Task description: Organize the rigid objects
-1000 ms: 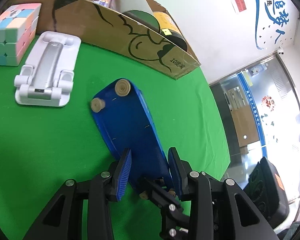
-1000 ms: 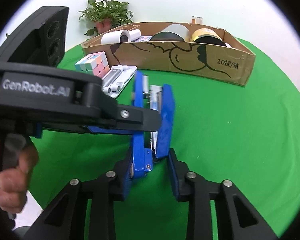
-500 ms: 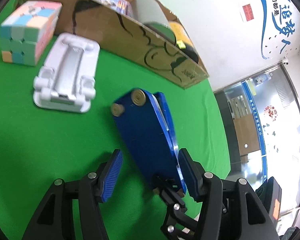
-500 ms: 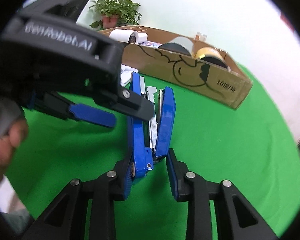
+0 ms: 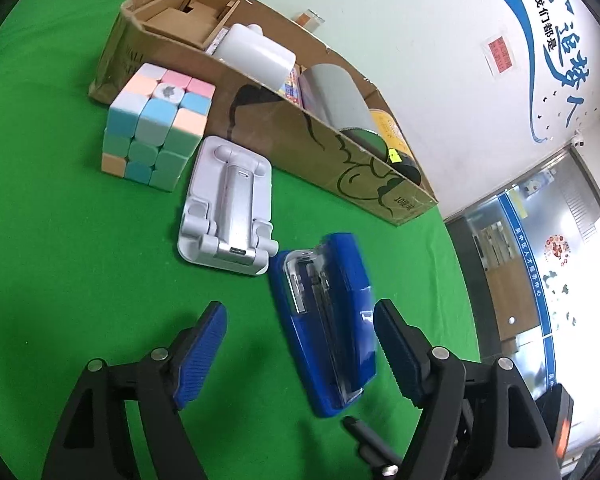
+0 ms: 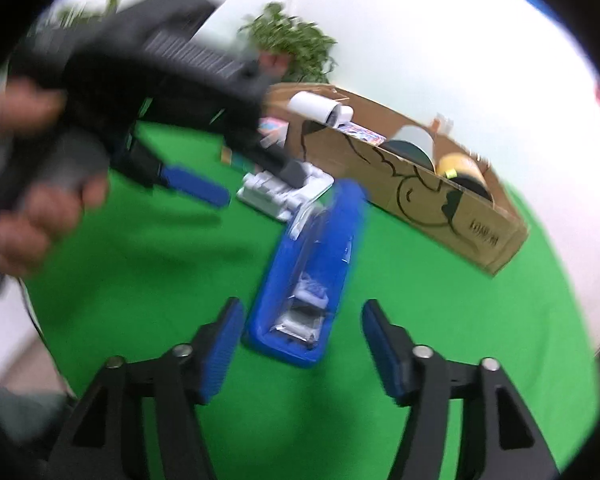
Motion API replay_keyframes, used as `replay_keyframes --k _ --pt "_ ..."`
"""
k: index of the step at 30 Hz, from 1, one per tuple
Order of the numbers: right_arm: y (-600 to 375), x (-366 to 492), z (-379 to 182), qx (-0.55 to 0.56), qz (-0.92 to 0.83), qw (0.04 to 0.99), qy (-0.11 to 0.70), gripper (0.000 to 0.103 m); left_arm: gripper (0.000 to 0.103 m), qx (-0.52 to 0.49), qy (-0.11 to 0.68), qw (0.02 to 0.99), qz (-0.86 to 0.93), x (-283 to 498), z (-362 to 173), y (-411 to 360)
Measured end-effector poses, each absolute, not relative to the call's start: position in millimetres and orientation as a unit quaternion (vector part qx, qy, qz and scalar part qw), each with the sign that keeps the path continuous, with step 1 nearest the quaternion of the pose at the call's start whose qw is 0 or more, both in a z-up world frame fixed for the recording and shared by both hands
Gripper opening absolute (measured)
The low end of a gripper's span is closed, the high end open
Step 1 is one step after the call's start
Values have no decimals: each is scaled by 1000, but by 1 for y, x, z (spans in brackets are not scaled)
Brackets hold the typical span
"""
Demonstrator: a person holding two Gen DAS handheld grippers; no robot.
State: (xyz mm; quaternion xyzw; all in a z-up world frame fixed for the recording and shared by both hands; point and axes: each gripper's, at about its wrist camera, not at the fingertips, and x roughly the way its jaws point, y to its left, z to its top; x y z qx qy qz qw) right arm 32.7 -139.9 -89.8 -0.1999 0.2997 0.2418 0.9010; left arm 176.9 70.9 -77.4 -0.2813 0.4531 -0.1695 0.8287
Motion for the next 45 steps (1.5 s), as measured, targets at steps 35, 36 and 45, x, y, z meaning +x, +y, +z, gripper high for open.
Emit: replay_keyframes --k 35,36,45 --pt "-133 81 -102 -11 248 864 437 43 74 -241 523 790 -212 176 -94 20" --pt "-135 88 -105 -8 248 864 437 43 75 -245 523 789 -211 177 -94 20" --pt "-156 97 -109 104 266 834 472 42 64 -231 529 790 -208 178 -92 17"
